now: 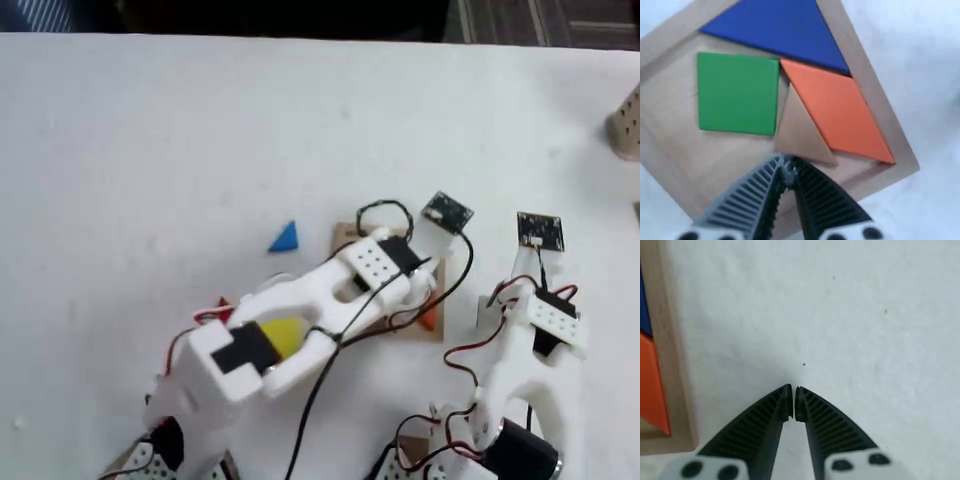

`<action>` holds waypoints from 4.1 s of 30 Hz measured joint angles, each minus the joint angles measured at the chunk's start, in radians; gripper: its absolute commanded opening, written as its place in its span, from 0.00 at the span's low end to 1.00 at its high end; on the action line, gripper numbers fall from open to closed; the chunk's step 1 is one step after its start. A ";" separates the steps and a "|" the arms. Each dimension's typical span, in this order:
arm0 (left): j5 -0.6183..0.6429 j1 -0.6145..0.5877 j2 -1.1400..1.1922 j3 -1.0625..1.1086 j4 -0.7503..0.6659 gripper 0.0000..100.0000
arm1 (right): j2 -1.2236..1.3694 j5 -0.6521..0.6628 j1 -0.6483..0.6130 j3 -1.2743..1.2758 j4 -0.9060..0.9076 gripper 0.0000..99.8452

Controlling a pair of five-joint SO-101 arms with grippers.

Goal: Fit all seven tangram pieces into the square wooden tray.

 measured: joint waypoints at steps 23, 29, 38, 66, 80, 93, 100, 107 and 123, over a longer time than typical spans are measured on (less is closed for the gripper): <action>0.003 -0.028 -0.011 -0.086 0.078 0.02 | 0.000 0.000 0.000 0.000 0.000 0.02; 0.005 -0.190 -0.008 -0.086 -0.074 0.02 | 0.000 0.000 0.000 0.000 0.000 0.02; 0.003 -0.250 0.071 -0.086 -0.269 0.02 | 0.000 0.000 0.000 0.000 0.000 0.02; 0.003 -0.212 0.081 -0.095 -0.262 0.02 | 0.000 0.000 -0.003 0.000 0.000 0.02; 0.003 -0.175 0.083 -0.097 -0.216 0.02 | 0.000 0.000 -0.003 0.000 0.000 0.02; 0.005 -0.187 -0.018 -0.074 -0.068 0.02 | 0.000 0.000 -0.003 0.000 0.000 0.02; 0.003 -0.190 -0.091 0.002 -0.057 0.02 | 0.000 0.000 -0.003 0.000 0.000 0.02; -0.020 -0.470 -0.094 0.002 0.054 0.07 | 0.000 0.000 -0.003 0.000 0.000 0.02; -0.265 -0.525 -0.114 0.002 0.130 0.23 | 0.000 0.043 -0.003 0.012 0.000 0.02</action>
